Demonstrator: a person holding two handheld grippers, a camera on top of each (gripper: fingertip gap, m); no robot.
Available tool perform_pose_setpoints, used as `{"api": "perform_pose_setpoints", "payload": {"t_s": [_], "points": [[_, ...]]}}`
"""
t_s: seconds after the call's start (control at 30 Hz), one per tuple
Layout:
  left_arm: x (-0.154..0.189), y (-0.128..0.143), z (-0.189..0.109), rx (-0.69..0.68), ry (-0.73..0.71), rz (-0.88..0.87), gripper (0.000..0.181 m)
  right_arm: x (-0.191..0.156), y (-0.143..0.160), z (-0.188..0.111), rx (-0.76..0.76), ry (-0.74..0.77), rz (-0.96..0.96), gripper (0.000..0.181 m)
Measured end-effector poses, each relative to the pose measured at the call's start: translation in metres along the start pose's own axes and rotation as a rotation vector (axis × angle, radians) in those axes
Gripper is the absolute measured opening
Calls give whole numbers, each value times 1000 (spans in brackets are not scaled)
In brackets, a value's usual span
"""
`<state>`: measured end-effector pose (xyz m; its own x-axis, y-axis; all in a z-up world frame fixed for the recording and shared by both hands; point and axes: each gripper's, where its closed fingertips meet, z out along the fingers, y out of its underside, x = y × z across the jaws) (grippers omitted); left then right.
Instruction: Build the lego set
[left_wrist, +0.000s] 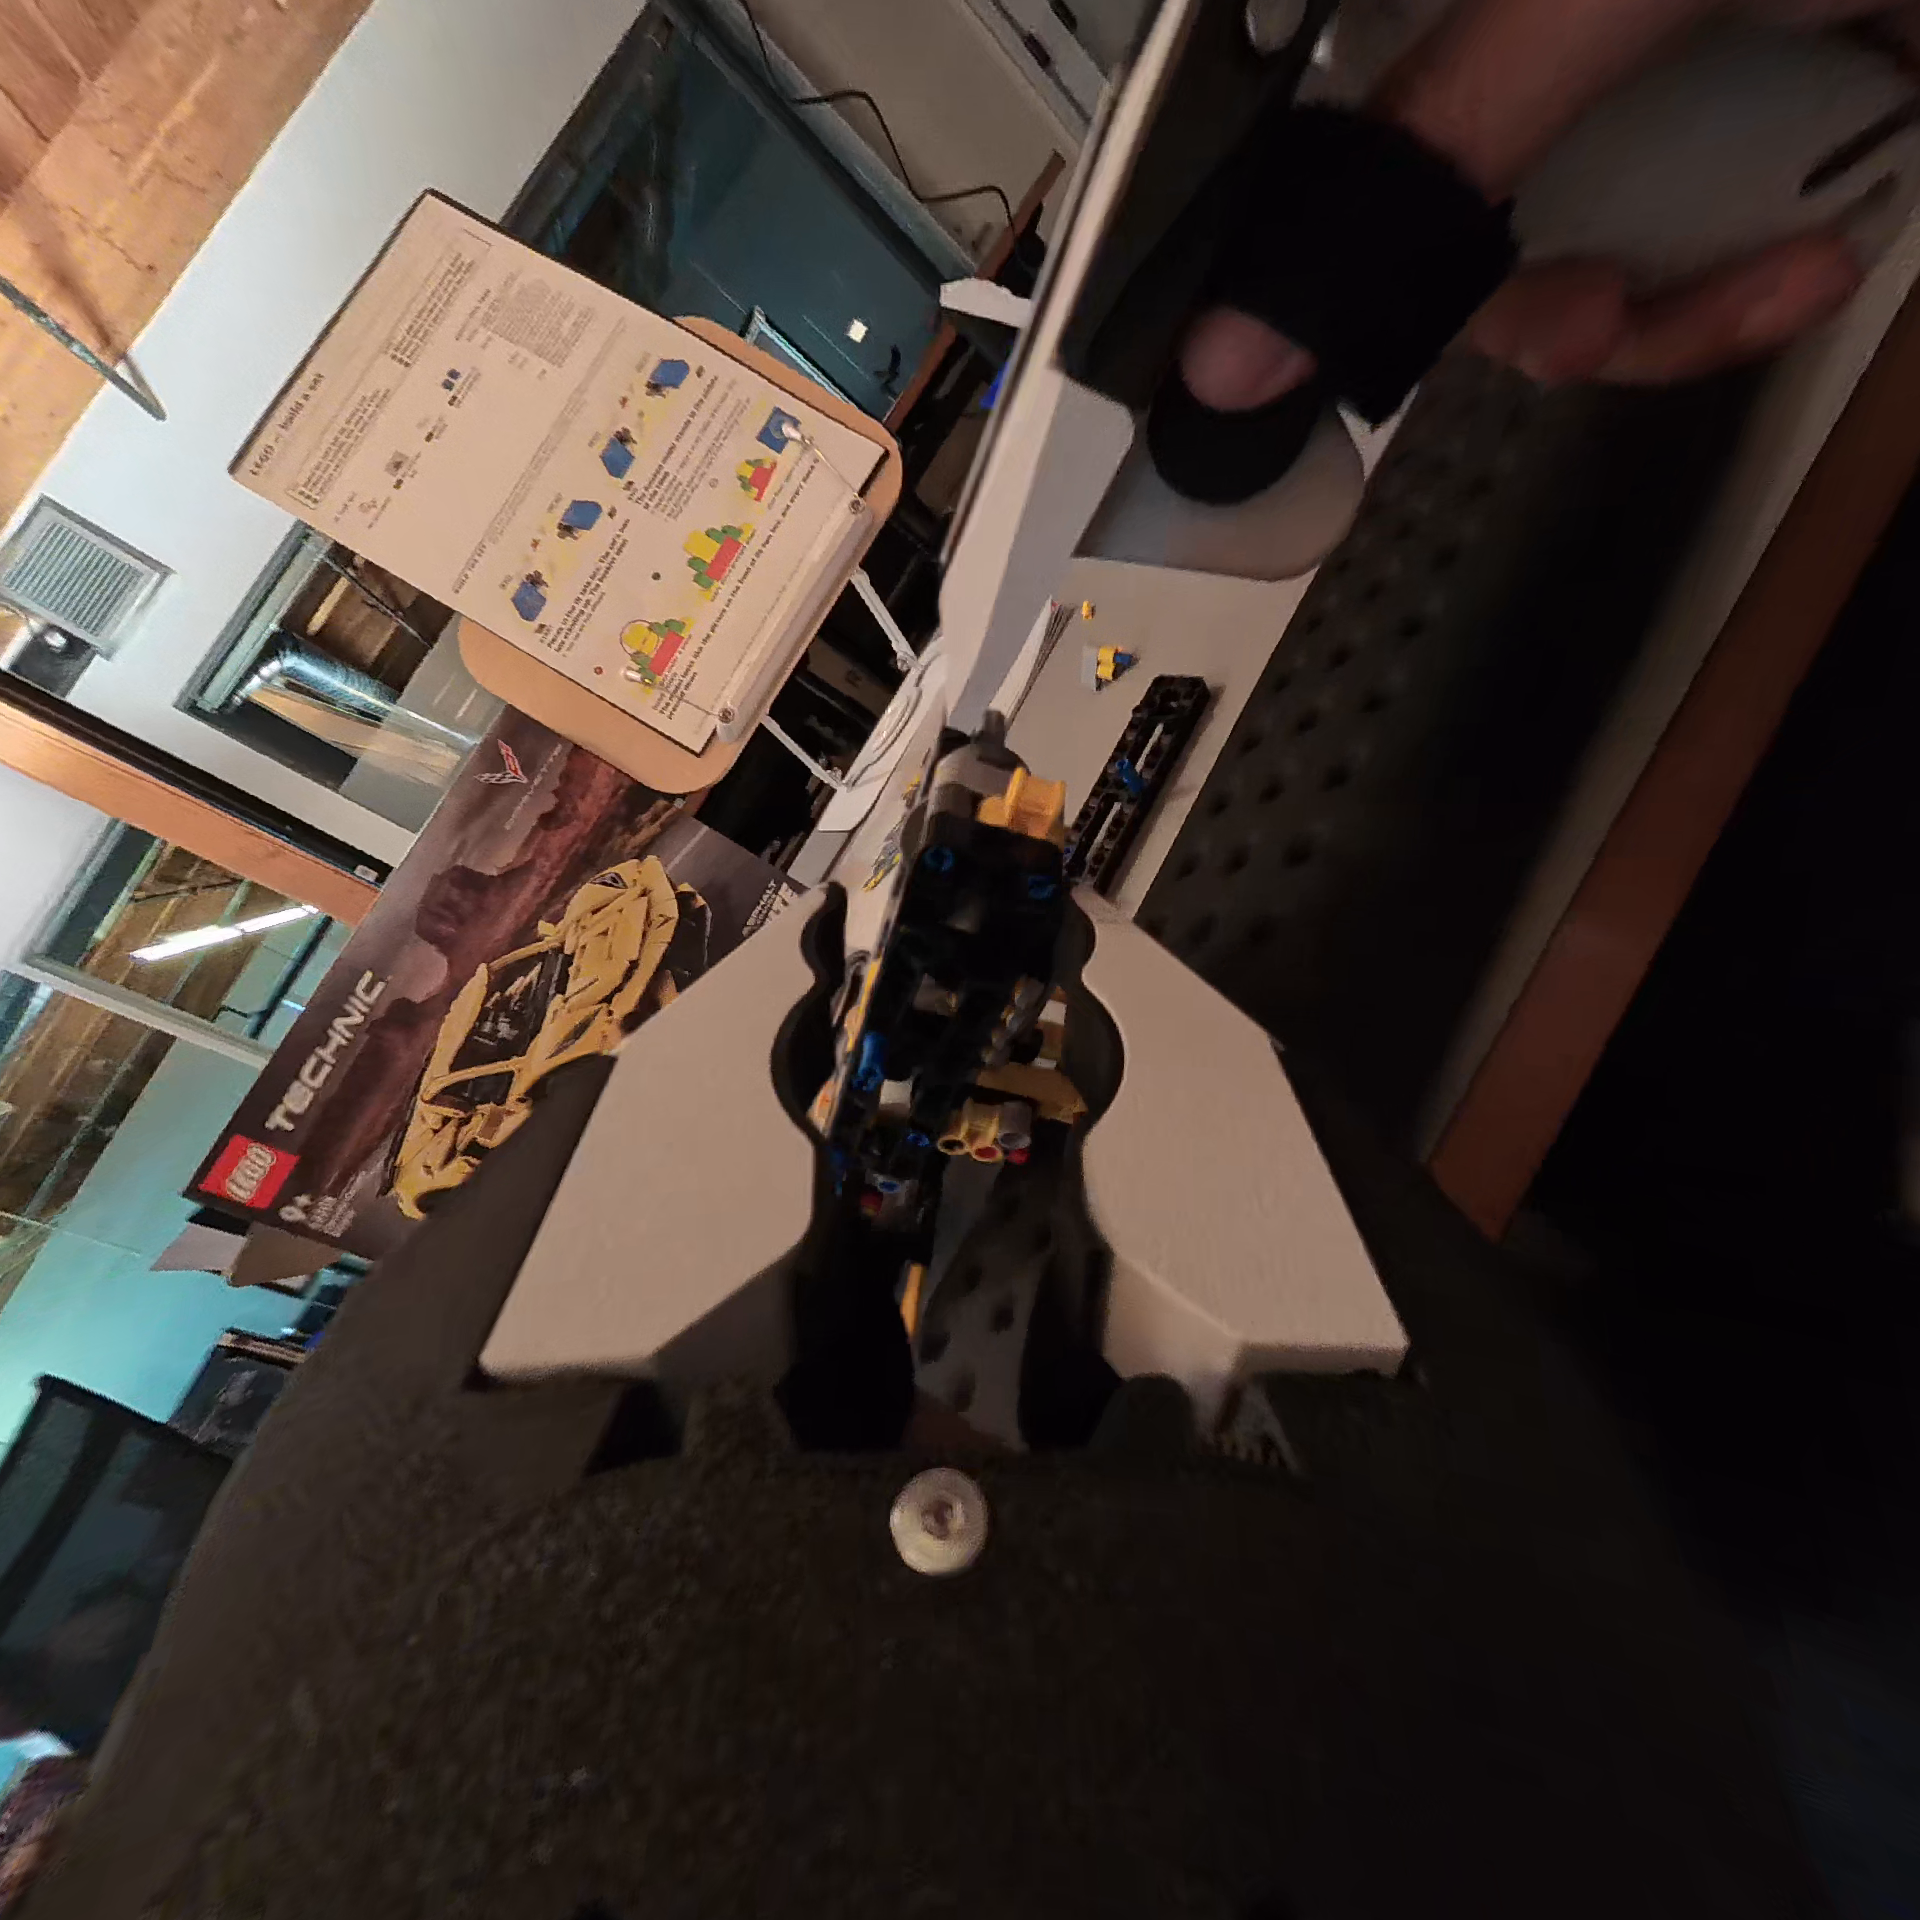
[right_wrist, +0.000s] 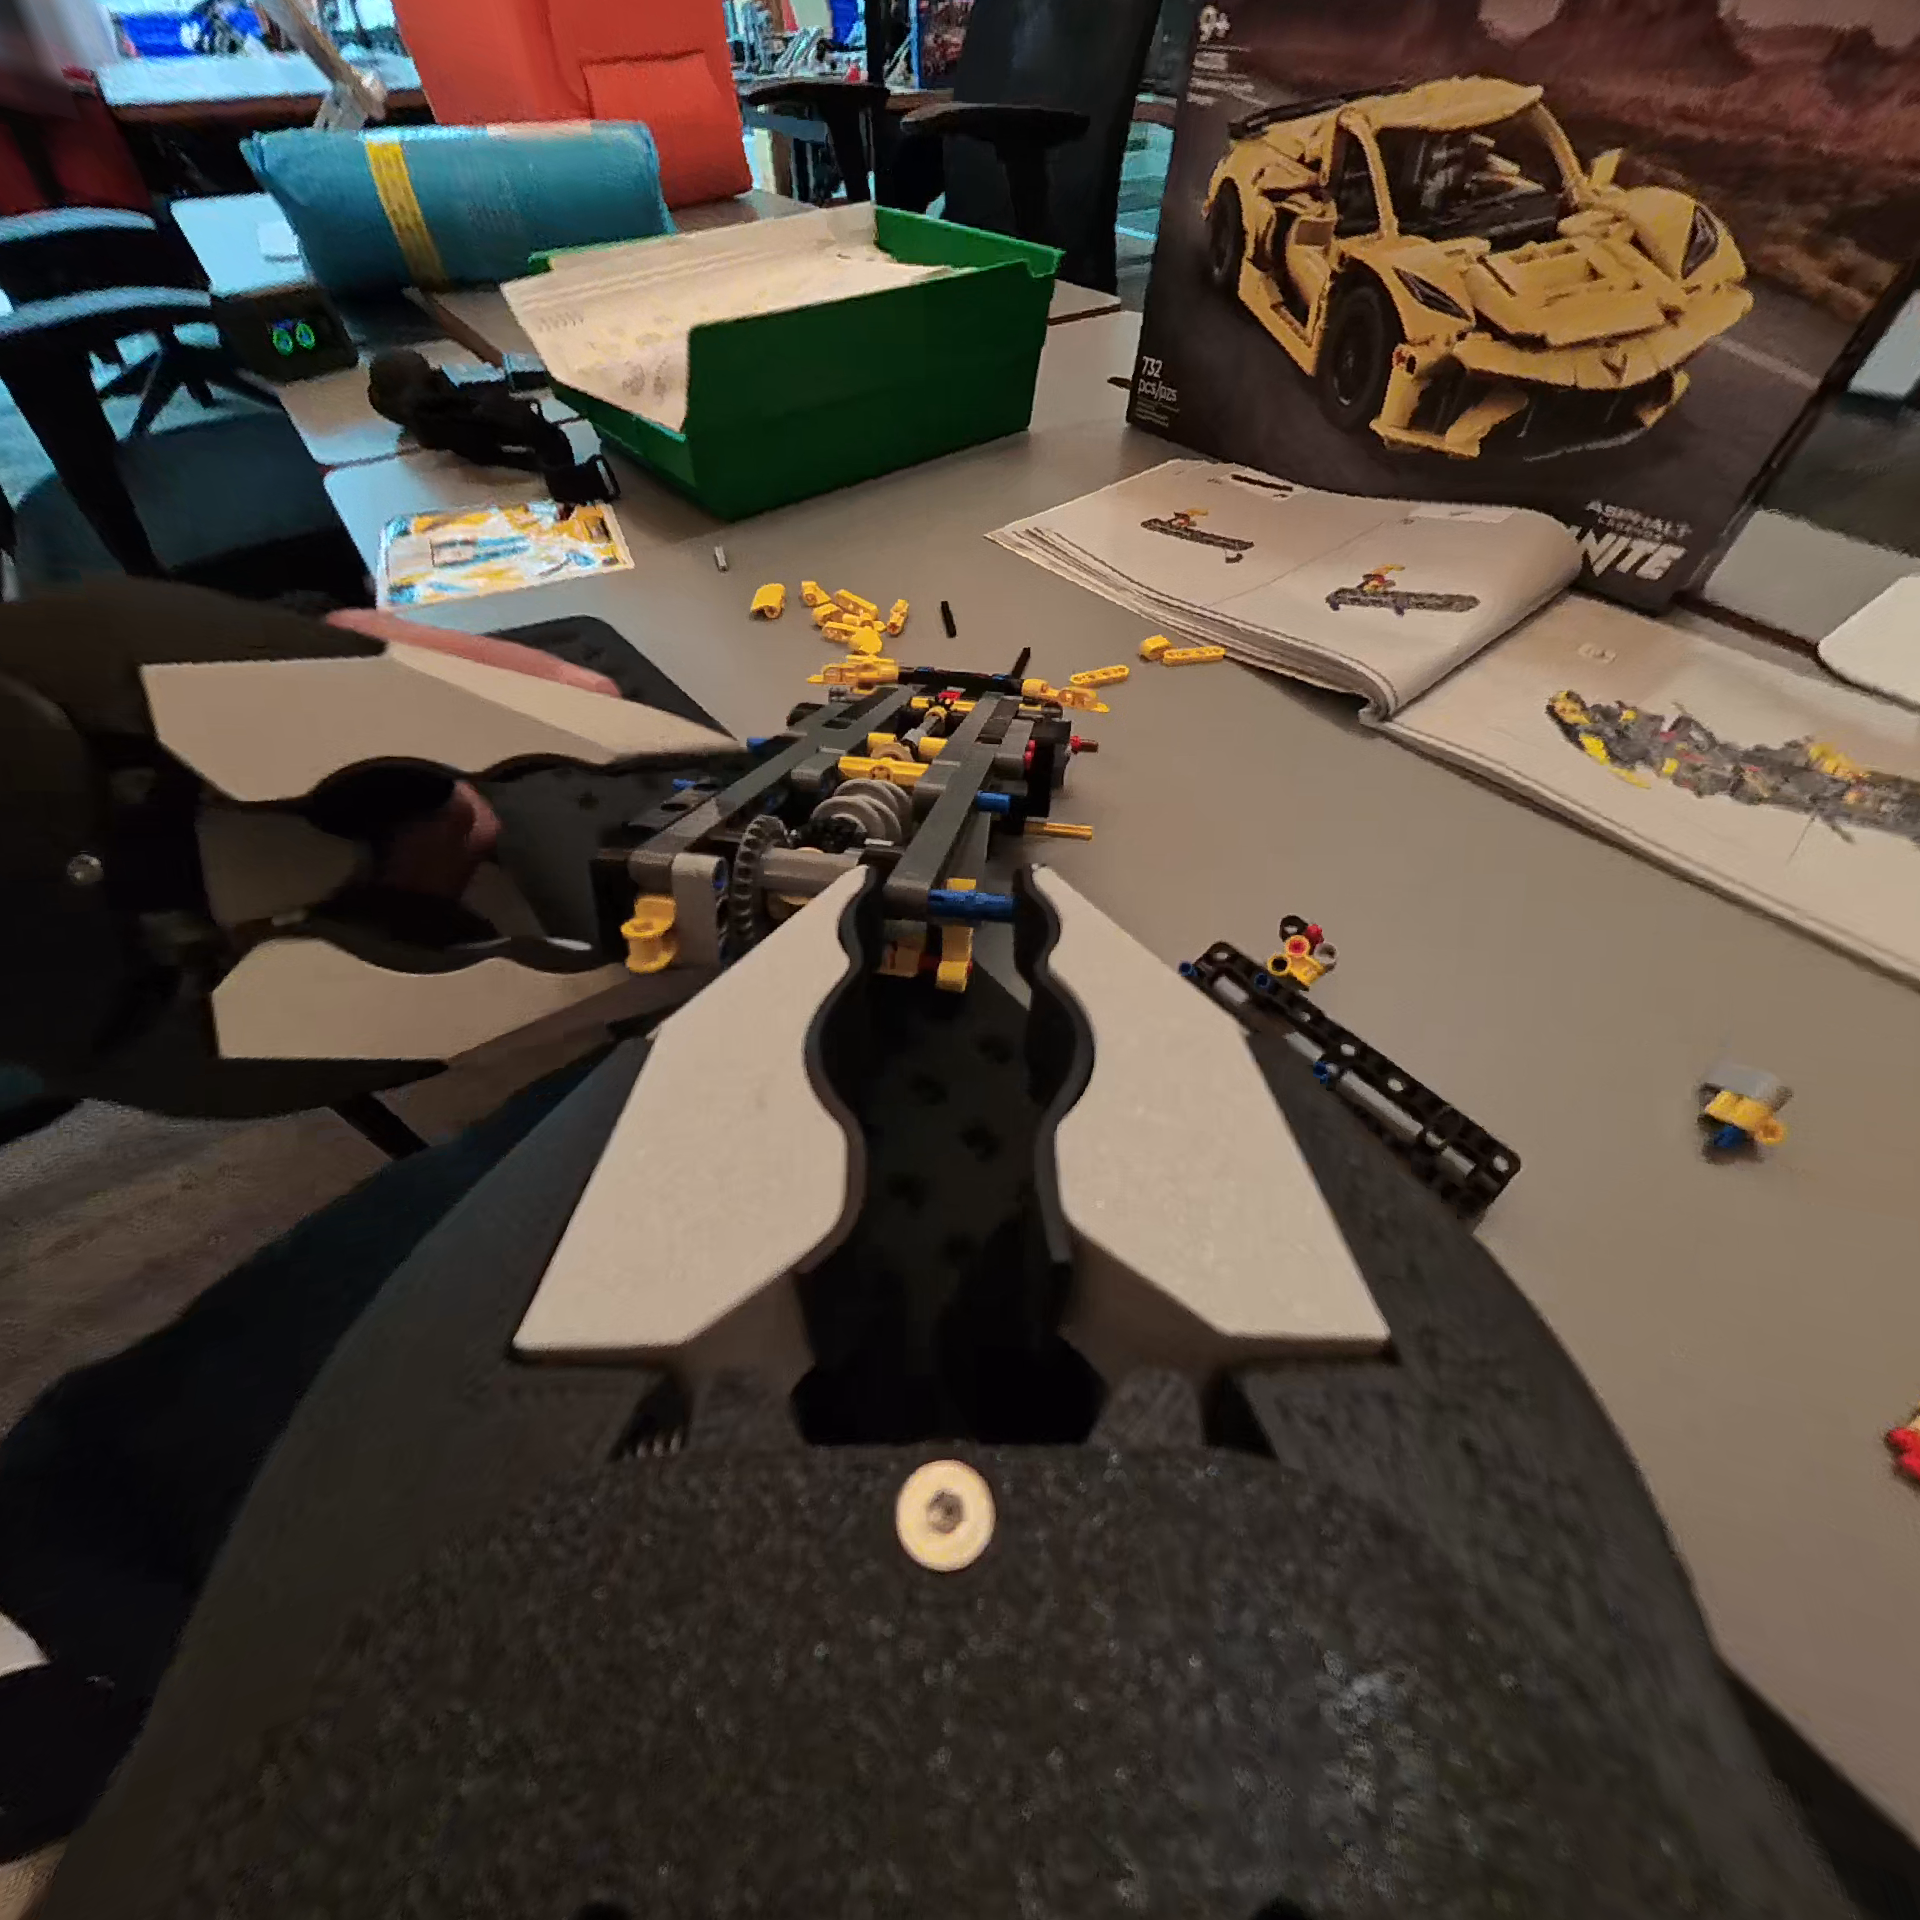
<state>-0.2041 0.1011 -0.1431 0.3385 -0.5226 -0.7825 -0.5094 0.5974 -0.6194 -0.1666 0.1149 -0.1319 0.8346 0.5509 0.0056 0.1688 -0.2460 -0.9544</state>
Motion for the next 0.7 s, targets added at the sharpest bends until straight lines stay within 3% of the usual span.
{"api": "perform_pose_setpoints", "payload": {"t_s": [0.2, 0.7], "points": [[3, 4, 7, -40, -68, 158, 29, -2, -2, 4, -55, -2, -78, 24], [4, 4, 7, -50, -96, 113, 29, -3, -2, 2, -64, 21, -42, 24]]}}
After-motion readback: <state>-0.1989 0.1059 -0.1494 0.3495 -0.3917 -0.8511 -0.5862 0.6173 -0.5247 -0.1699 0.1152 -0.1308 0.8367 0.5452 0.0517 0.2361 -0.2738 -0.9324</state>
